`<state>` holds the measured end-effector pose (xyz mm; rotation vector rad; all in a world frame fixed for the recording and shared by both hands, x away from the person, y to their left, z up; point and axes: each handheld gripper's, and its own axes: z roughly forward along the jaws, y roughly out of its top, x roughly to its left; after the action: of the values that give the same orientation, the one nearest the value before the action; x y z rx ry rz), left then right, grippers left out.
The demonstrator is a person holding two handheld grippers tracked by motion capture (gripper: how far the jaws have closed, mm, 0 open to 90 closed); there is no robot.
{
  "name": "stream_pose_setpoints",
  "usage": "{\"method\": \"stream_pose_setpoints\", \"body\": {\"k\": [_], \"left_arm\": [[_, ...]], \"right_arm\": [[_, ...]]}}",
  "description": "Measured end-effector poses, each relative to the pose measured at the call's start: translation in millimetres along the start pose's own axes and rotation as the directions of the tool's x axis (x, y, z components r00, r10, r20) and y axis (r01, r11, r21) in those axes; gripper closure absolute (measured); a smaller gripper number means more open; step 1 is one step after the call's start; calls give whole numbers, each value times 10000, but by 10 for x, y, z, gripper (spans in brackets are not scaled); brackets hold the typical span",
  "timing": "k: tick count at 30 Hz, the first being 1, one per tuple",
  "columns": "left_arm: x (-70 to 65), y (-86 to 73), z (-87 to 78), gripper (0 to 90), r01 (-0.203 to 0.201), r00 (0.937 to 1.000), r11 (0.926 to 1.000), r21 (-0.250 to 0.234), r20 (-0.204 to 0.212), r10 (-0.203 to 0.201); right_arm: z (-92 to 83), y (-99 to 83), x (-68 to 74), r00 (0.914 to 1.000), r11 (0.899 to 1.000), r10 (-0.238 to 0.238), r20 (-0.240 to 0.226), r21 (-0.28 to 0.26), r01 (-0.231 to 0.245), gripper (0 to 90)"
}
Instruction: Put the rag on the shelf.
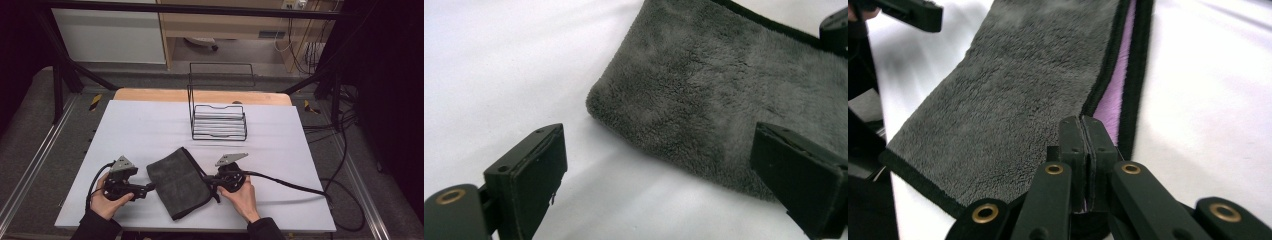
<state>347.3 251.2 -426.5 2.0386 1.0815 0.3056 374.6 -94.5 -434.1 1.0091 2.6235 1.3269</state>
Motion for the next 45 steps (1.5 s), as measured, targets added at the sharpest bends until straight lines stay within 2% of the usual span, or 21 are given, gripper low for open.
{"method": "stream_pose_setpoints", "body": {"k": [5,6,8,10,12,15,18,19,20,23,27,33,35,38,39,44,45], "left_arm": [[-49,-21,-11,108,118,9998,9999,56,188,-119],[-71,-27,-8,108,138,9997,9998,109,216,-141],[-118,-40,6,128,170,9994,9997,176,302,-175],[-169,-46,18,143,252,9988,9992,321,402,-265],[-222,-52,33,172,314,9978,9985,450,573,-339],[-295,-57,49,251,193,9969,9965,813,746,-254],[-328,-63,82,334,373,9944,9937,1061,944,-474],[-324,-64,100,398,433,9949,9936,1043,859,-523],[-314,-65,117,398,523,9953,9932,1038,764,-604],[-286,-66,144,495,759,9955,9940,788,511,-801],[-275,-51,190,584,925,9942,9932,702,478,-960],[-226,-37,268,644,1312,9885,9886,743,659,-1361],[-228,-40,283,676,1293,9891,9890,715,620,-1338],[-252,-32,288,742,1208,9910,9898,751,484,-1246],[-260,-25,288,789,1201,9912,9897,775,466,-1239],[-251,8,286,836,1190,9908,9894,836,539,-1238],[-239,14,285,845,1202,9904,9893,824,583,-1252]], "right_arm": [[-26,79,-99,9976,9999,-24,690,-121,32,894],[-26,79,-99,9976,9999,-24,690,-121,32,894],[47,57,-147,9973,9997,-52,726,250,34,877],[64,43,-154,9976,9997,-90,689,243,74,845],[65,27,-153,9956,9996,-272,892,107,264,715],[9,12,-138,9969,9994,-341,715,-25,344,624],[-4,-43,-100,9959,9981,-564,707,292,545,580],[4,-80,-73,9950,9967,-718,700,436,689,577],[4,-80,-73,9950,9967,-718,700,436,689,577],[13,-106,-86,9968,9983,-490,626,345,469,582],[54,-155,-133,9993,9994,24,361,349,-36,592],[81,-160,-148,9992,9982,396,-67,454,-393,691],[83,-159,-156,9979,9969,622,-192,500,-612,717],[86,-158,-151,9971,9964,704,-303,503,-688,773],[77,-156,-142,9970,9965,705,-313,474,-690,798],[55,-158,-118,9974,9970,698,-199,363,-690,813],[43,-159,-102,9963,9958,827,-210,401,-819,813]]}}
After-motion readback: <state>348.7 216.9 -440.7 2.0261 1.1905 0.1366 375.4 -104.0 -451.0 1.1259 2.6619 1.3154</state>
